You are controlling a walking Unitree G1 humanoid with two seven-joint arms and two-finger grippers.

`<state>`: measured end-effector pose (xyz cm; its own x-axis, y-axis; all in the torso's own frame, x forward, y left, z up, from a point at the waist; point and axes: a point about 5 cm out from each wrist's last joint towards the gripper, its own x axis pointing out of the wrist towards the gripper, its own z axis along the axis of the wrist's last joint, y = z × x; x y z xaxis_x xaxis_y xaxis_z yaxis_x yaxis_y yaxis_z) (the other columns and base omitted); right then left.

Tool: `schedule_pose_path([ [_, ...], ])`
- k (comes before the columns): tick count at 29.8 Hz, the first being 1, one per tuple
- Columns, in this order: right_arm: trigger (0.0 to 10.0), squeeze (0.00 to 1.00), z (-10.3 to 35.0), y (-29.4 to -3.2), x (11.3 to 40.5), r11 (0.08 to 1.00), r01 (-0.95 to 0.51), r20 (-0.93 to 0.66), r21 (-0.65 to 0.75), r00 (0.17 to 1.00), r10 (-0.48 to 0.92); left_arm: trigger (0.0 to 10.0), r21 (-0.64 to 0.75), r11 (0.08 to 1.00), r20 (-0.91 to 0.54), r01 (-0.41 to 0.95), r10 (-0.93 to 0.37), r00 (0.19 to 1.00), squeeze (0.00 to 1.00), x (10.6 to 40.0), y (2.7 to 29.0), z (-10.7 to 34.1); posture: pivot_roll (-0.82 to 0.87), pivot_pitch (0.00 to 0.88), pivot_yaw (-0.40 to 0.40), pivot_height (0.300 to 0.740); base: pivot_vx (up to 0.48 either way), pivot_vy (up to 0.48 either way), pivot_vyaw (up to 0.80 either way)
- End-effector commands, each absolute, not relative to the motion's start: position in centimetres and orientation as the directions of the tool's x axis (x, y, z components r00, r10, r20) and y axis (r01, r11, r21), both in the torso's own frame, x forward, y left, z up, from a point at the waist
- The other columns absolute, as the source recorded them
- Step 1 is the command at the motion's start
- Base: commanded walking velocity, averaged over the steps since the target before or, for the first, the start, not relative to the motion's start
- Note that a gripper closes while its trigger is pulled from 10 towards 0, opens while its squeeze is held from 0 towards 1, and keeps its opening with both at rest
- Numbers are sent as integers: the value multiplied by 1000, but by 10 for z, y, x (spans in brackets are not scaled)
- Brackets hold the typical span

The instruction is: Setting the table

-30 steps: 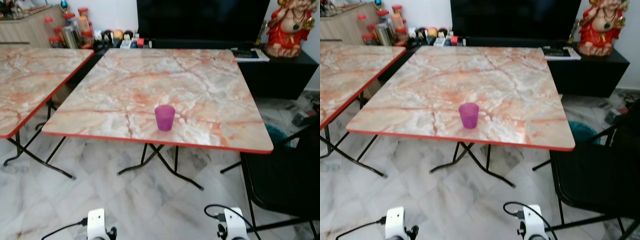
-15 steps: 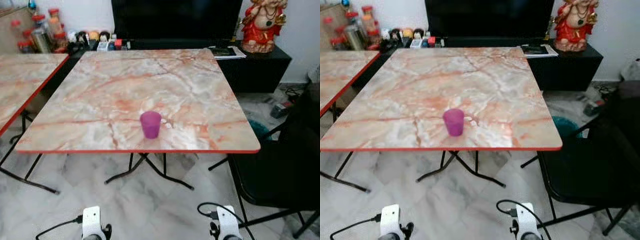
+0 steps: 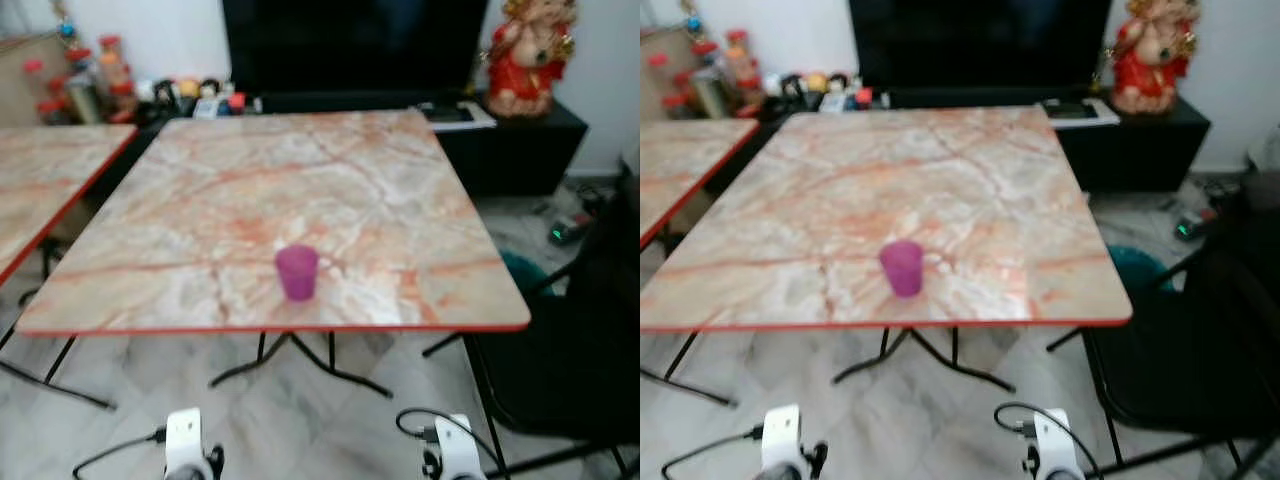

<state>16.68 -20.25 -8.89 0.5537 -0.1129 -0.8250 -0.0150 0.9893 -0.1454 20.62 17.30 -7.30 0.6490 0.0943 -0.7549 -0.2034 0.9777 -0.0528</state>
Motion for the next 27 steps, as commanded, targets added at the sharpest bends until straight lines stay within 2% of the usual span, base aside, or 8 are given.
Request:
schedule_pose_path([
  [1,10000,0,-85,-196,177,992,-16,-809,-129,580,-96,10000,-33,972,-755,-231,127,643,0,203,184,-73,-77,0,17,740,240,0,0],
  [19,10000,0,-85,-196,178,992,-22,-811,-122,579,-87,10000,-33,971,-754,-236,131,644,0,204,185,-73,-74,0,13,740,0,0,0],
  [27,10000,0,-84,-197,179,991,-32,-810,-127,581,-85,10000,-23,974,-754,-226,132,644,0,204,184,-73,-74,0,10,740,0,-301,0],
])
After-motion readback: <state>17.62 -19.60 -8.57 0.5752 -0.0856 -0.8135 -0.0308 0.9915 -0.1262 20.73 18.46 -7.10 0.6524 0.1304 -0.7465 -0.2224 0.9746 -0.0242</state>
